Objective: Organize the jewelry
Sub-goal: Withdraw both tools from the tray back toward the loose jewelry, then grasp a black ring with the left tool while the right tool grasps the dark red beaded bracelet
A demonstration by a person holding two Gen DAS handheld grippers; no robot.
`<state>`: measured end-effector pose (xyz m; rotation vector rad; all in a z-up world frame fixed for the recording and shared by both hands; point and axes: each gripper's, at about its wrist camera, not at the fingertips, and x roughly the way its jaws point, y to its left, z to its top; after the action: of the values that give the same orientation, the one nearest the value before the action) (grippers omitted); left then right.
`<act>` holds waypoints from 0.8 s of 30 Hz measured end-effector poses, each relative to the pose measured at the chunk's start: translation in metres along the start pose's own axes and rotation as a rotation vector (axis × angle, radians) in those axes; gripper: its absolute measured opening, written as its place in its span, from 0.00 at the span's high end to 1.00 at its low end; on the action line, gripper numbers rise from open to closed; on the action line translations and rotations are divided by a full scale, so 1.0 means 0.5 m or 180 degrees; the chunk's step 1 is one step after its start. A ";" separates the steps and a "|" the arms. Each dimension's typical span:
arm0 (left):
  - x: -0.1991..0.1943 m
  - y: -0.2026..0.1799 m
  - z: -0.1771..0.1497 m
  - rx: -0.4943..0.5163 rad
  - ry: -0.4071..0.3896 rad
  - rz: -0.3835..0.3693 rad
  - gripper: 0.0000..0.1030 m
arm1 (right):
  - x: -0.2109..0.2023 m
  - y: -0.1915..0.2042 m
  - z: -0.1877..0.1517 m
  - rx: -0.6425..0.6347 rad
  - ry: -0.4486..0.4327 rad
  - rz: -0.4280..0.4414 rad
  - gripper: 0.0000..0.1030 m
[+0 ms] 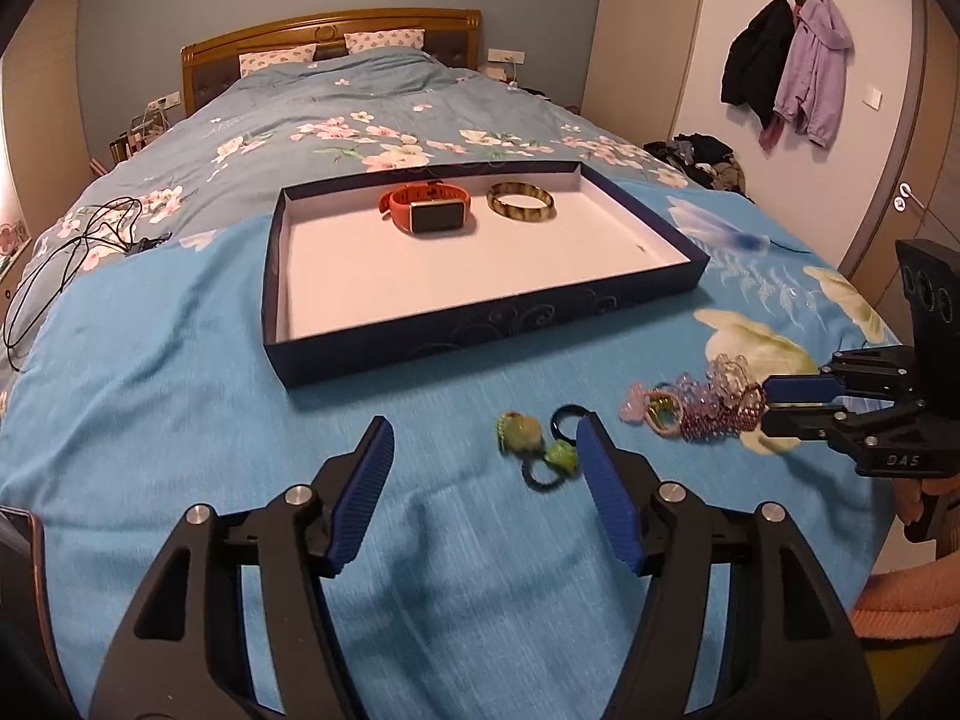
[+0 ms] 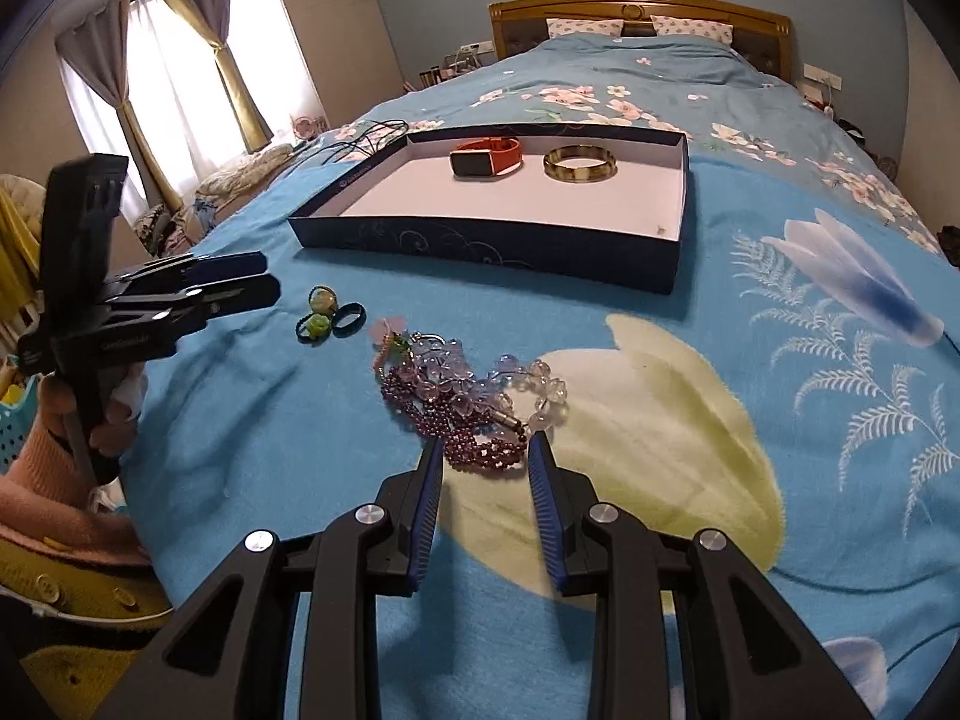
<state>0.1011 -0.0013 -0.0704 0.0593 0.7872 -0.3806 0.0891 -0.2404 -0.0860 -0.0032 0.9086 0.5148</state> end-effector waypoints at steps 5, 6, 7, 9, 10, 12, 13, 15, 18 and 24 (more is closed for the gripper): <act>0.002 -0.003 -0.003 -0.0031 0.0020 -0.0037 0.38 | 0.006 0.005 0.000 0.0043 -0.0038 -0.0116 0.87; 0.003 -0.004 -0.003 -0.0033 0.0021 -0.0039 0.38 | 0.007 0.004 0.001 0.0053 -0.0041 -0.0128 0.91; 0.003 -0.004 -0.004 -0.0036 0.0021 -0.0042 0.38 | 0.006 0.003 0.001 0.0066 -0.0043 -0.0127 0.91; 0.003 -0.004 -0.006 -0.0041 0.0024 -0.0052 0.38 | 0.000 0.004 0.001 0.0070 -0.0067 -0.0128 0.96; 0.004 -0.004 -0.007 -0.0048 0.0025 -0.0055 0.38 | -0.003 0.004 0.001 0.0066 -0.0080 -0.0126 0.95; 0.004 -0.003 -0.007 -0.0062 0.0025 -0.0063 0.38 | -0.017 0.009 0.004 0.0036 -0.0145 -0.0138 0.95; 0.005 -0.003 -0.008 -0.0067 0.0025 -0.0072 0.38 | -0.023 0.012 0.005 0.0019 -0.0181 -0.0130 0.96; 0.004 -0.005 -0.009 -0.0055 0.0021 -0.0090 0.38 | -0.035 0.018 0.011 -0.0008 -0.0242 -0.0107 0.96; 0.002 -0.009 -0.011 -0.0017 0.0009 -0.0104 0.38 | -0.052 0.029 0.021 -0.0058 -0.0336 -0.0042 0.96; -0.002 -0.019 -0.018 0.0065 0.0020 -0.0139 0.38 | -0.079 0.049 0.040 -0.0155 -0.0500 0.0044 0.96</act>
<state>0.0912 -0.0082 -0.0753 0.0626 0.7919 -0.4299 0.0738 -0.2314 -0.0389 -0.0006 0.7429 0.5422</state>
